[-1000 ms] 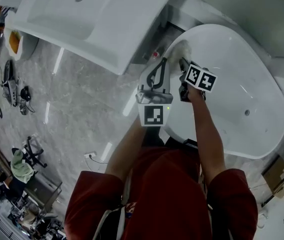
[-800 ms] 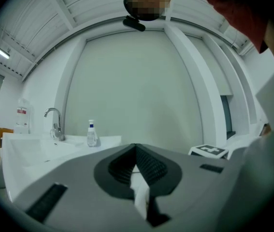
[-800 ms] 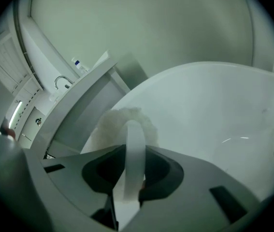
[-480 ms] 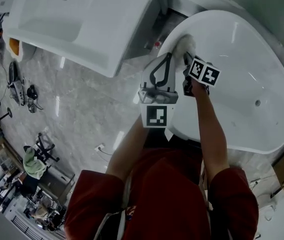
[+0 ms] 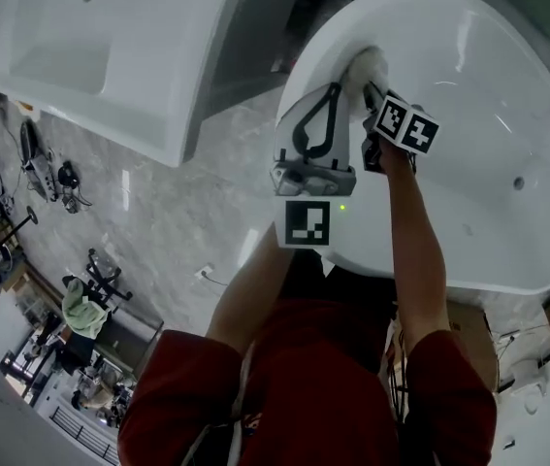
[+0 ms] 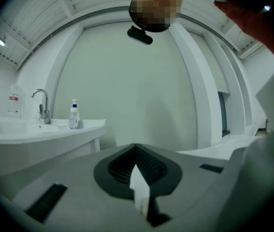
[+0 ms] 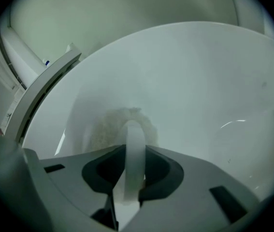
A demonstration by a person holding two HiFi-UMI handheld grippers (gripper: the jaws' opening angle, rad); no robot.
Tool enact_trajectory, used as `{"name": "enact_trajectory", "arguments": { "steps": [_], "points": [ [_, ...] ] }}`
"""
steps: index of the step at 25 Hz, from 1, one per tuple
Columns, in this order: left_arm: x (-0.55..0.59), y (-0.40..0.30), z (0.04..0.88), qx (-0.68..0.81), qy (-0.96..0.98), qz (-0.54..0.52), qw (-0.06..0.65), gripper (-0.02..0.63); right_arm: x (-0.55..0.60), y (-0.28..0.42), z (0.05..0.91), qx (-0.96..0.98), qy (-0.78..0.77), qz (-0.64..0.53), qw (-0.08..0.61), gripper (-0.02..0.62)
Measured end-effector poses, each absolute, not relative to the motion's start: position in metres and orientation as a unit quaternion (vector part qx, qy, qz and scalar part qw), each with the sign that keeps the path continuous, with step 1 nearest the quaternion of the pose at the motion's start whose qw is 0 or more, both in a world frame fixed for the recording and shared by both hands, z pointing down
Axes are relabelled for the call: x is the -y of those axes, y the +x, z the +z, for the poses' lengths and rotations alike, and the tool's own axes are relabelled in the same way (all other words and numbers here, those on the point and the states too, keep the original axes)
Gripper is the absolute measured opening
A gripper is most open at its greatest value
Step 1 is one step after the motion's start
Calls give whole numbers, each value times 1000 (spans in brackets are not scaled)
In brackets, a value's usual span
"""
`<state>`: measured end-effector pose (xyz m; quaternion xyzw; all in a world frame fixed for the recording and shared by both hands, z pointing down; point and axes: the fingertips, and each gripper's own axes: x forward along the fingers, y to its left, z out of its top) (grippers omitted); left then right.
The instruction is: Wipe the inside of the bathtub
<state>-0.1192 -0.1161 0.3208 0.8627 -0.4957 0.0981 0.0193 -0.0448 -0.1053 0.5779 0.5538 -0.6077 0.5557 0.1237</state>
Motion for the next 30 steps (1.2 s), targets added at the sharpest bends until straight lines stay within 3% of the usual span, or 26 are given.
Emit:
{"name": "enact_trajectory", "arguments": {
  "steps": [11,30],
  "points": [
    [131,-78,392,492,864,97,40,15,101,-1,662,583,561,579,104,101],
    [131,0,536,455,879,133,59,15,50,84,834,527,590,595,140,101]
  ]
}}
